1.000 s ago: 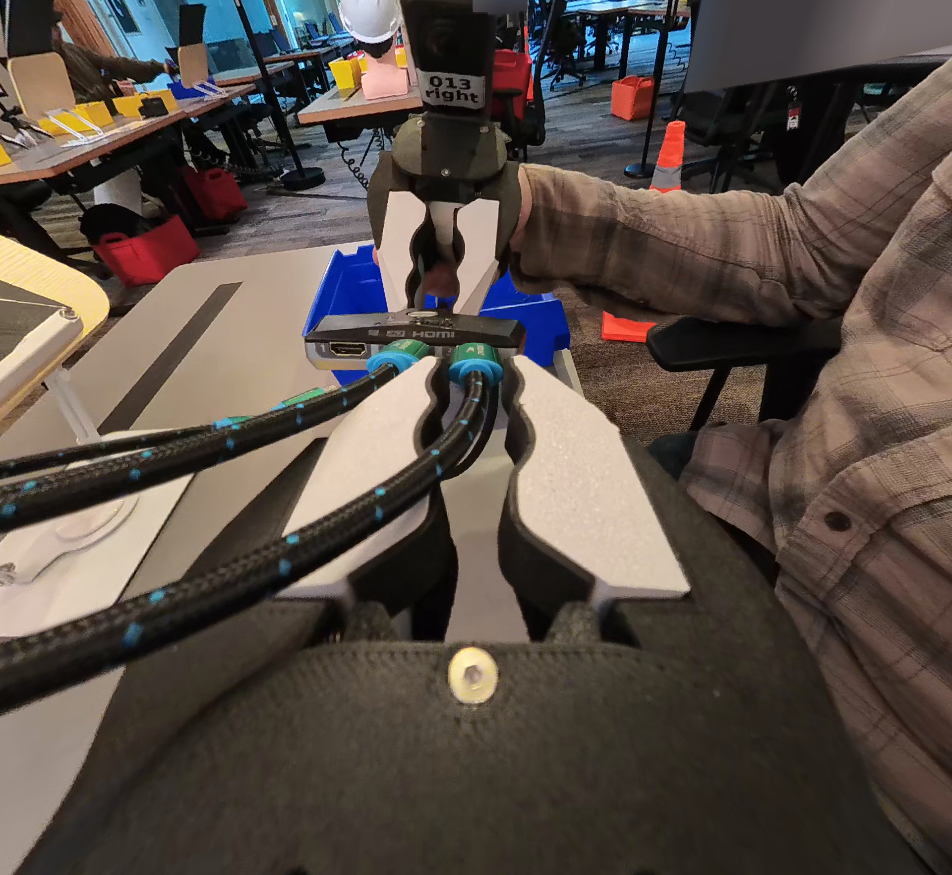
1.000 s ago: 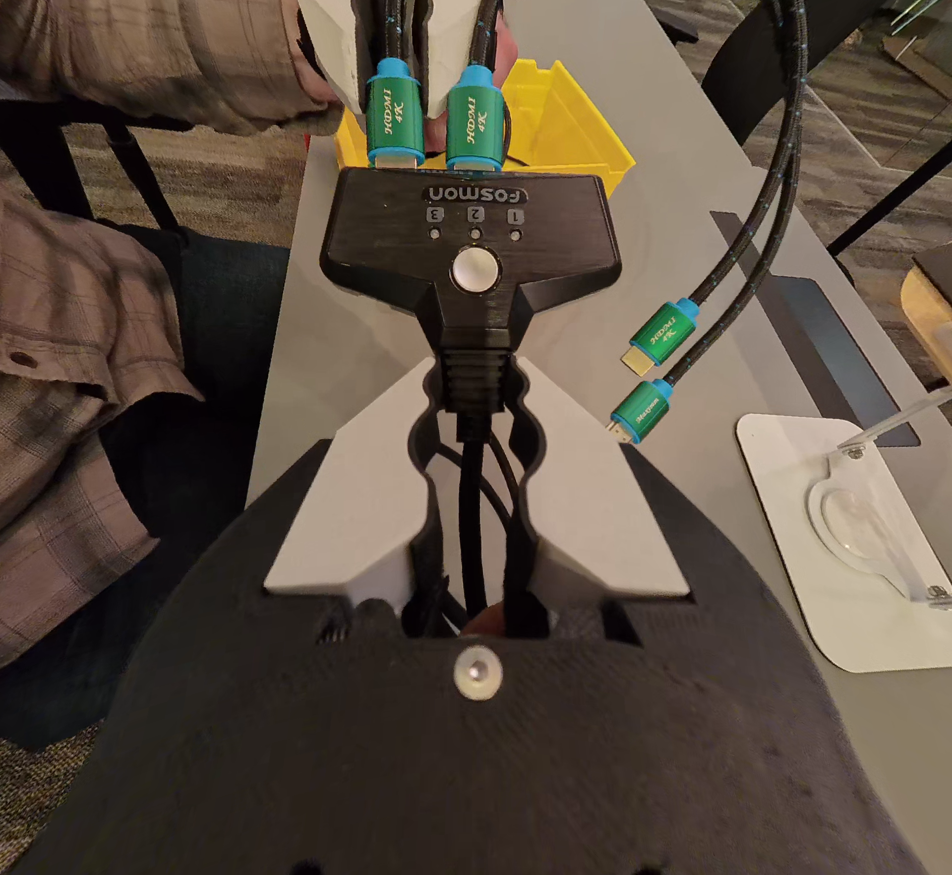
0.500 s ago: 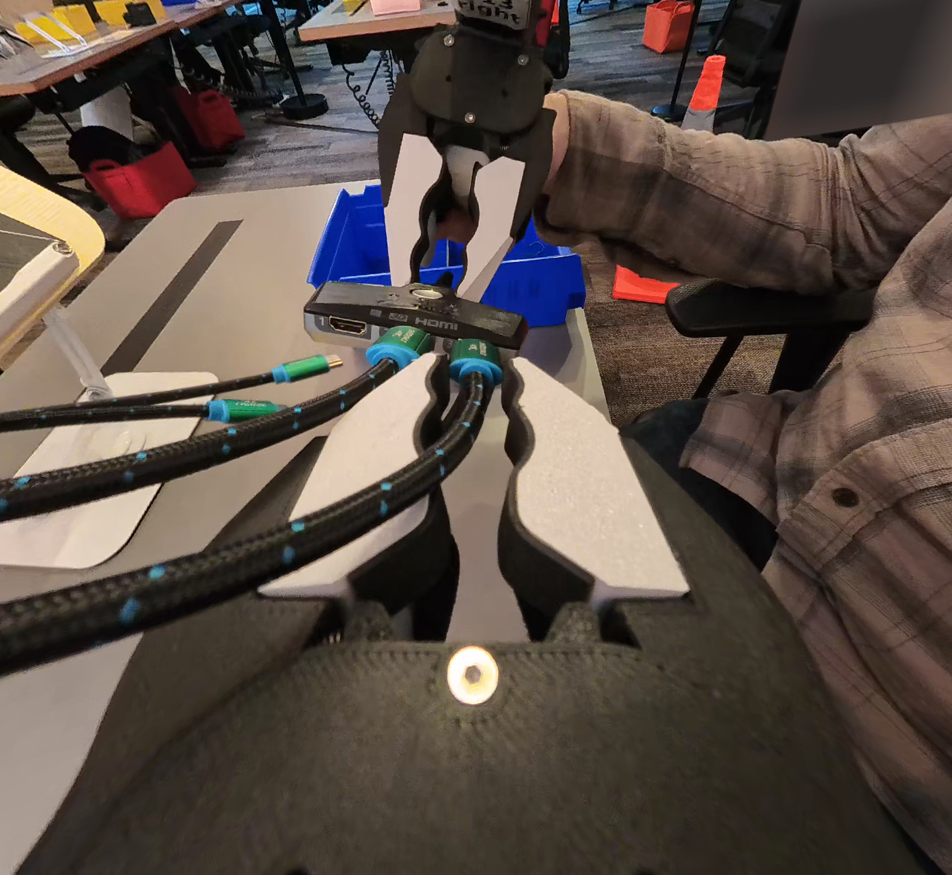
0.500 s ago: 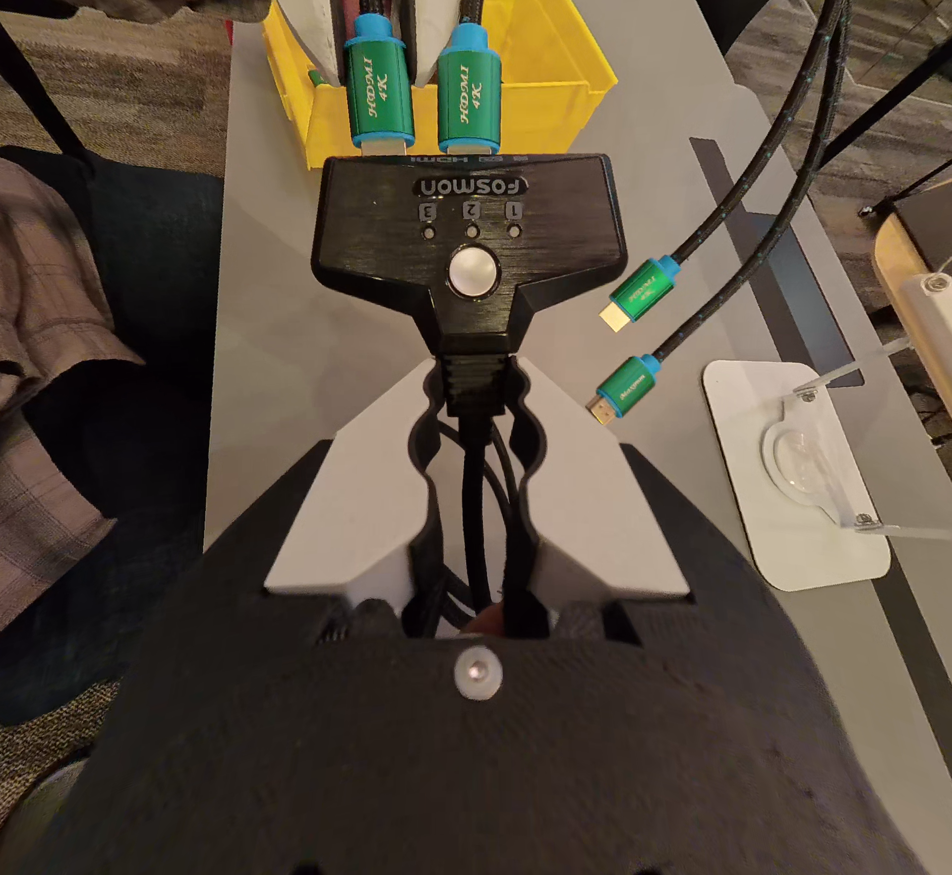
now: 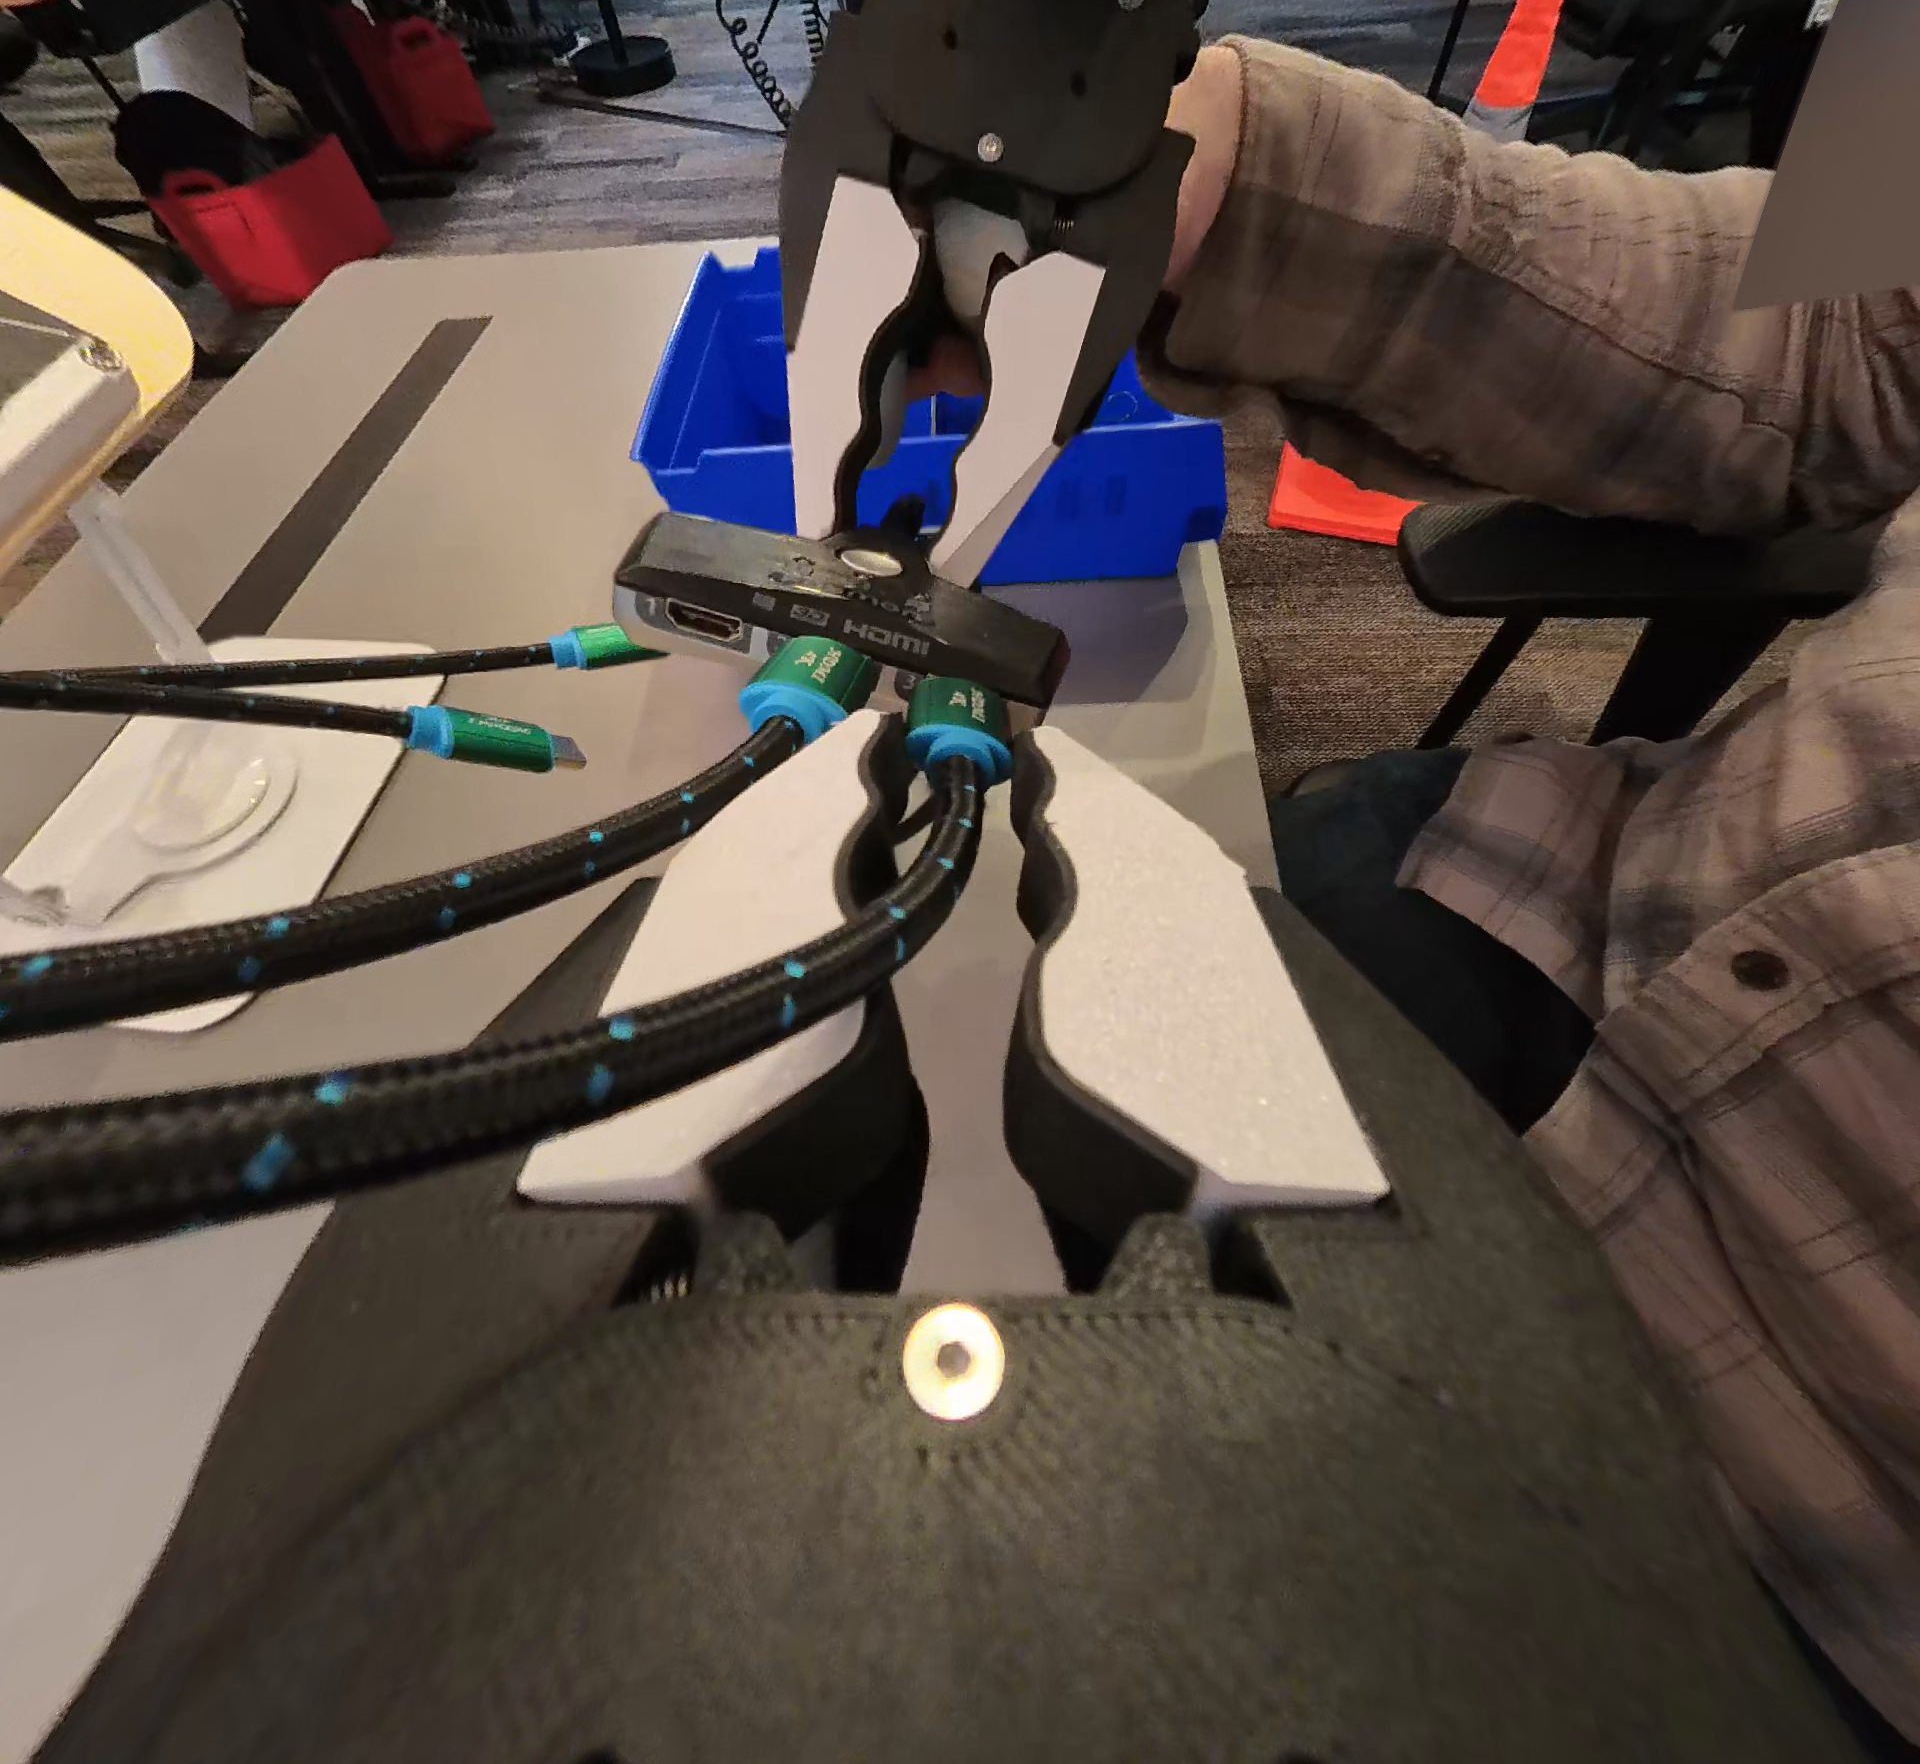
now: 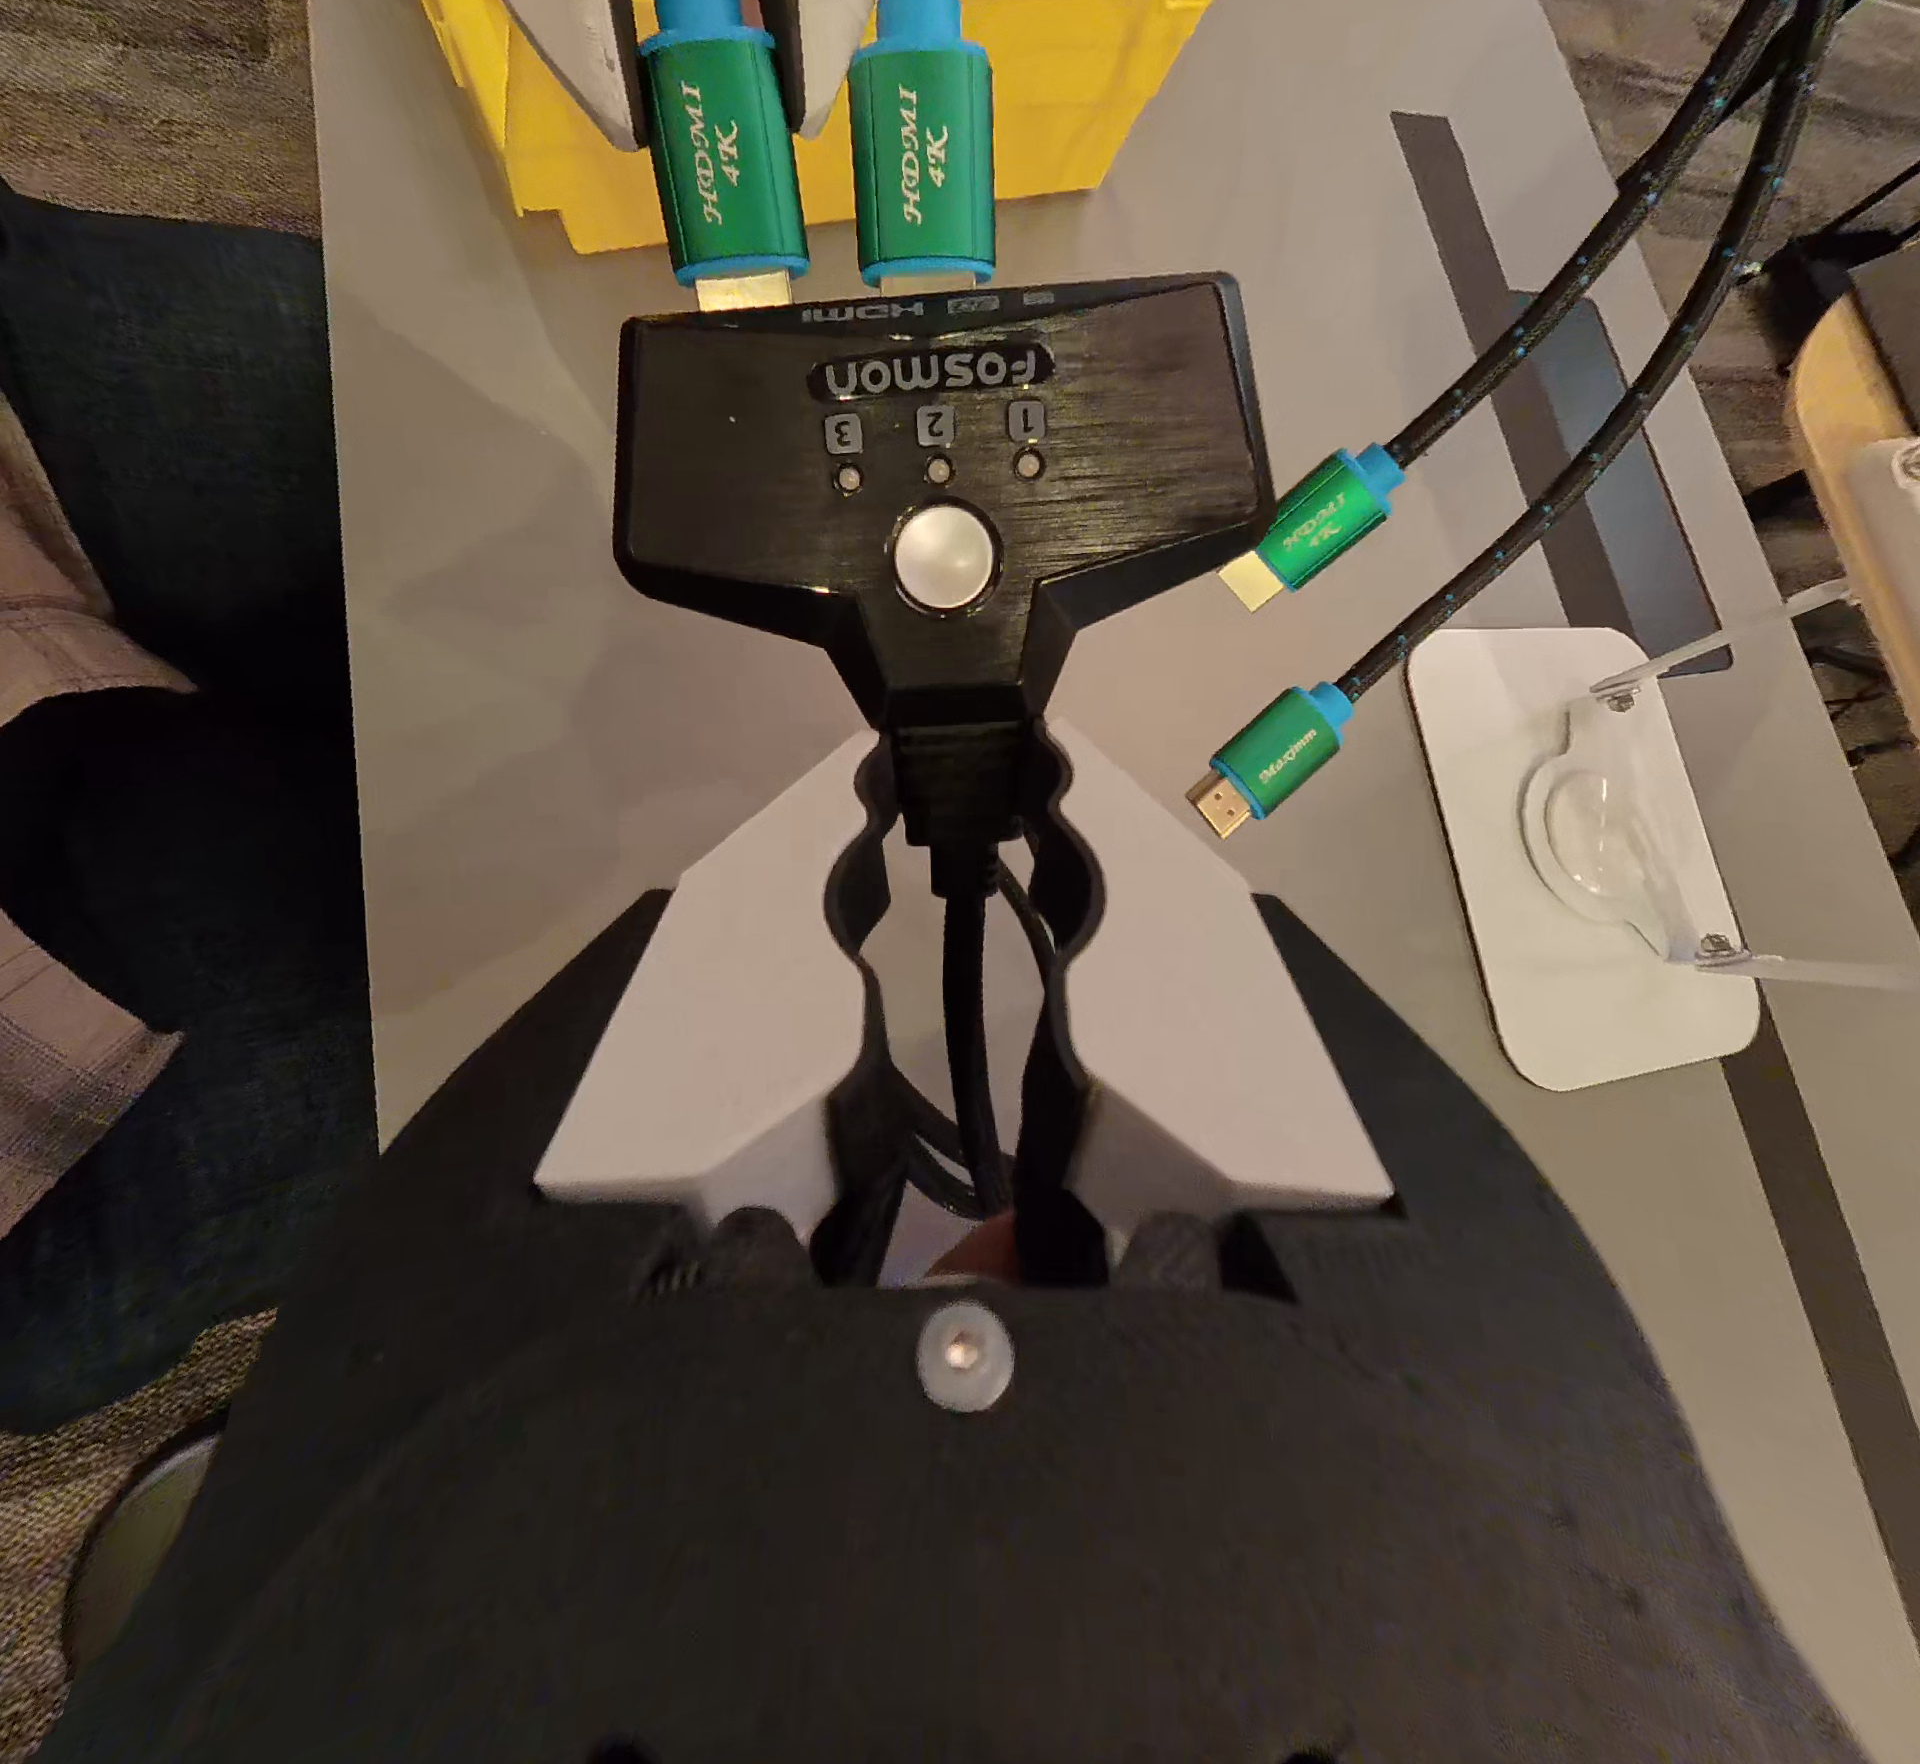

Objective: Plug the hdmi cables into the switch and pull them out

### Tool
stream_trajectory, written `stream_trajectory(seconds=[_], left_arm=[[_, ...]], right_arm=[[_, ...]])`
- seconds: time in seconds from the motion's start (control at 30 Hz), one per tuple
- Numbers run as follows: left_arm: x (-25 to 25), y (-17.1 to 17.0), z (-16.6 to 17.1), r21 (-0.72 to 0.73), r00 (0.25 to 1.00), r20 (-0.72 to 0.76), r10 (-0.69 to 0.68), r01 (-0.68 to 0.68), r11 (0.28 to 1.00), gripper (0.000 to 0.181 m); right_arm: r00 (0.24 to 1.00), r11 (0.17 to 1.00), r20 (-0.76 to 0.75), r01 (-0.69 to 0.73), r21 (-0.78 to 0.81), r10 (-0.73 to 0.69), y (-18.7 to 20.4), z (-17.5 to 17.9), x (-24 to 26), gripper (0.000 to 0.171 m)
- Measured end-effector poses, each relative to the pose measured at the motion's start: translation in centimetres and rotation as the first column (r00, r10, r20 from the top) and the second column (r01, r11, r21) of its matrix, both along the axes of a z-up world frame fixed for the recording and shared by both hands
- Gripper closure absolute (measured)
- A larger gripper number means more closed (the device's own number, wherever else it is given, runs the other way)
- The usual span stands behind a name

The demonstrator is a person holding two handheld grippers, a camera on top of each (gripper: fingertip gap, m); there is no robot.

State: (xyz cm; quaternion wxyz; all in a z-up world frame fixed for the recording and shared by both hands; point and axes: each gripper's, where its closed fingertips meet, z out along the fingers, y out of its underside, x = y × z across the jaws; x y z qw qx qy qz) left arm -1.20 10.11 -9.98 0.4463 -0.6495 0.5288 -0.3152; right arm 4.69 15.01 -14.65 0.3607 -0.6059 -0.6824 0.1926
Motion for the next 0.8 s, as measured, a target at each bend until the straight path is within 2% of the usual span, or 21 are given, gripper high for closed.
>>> stream_trajectory(seconds=[0.2, 0.43, 0.8], left_arm=[[-0.3, 0.6, -2.0, 0.006, 0.996, -0.087, 0.022, -0.022, 1.000, 0.163], [-1.1, 1.2, -6.6, -0.072, 0.970, -0.242, 0.013, -0.032, 0.997, 0.163], [-1.5, 1.4, -10.9, -0.176, 0.960, -0.281, -0.020, -0.031, 0.984, 0.163]], right_arm=[[0.999, 0.999, 0.031, 0.025, -0.032, -0.024, 0.7, -2.7, -0.5, 0.152], [0.998, 0.991, 0.044, 0.054, -0.121, -0.049, 0.9, -8.9, -2.1, 0.151], [0.991, 0.989, 0.126, 0.052, -0.135, -0.035, 0.7, -13.3, -2.1, 0.151]])
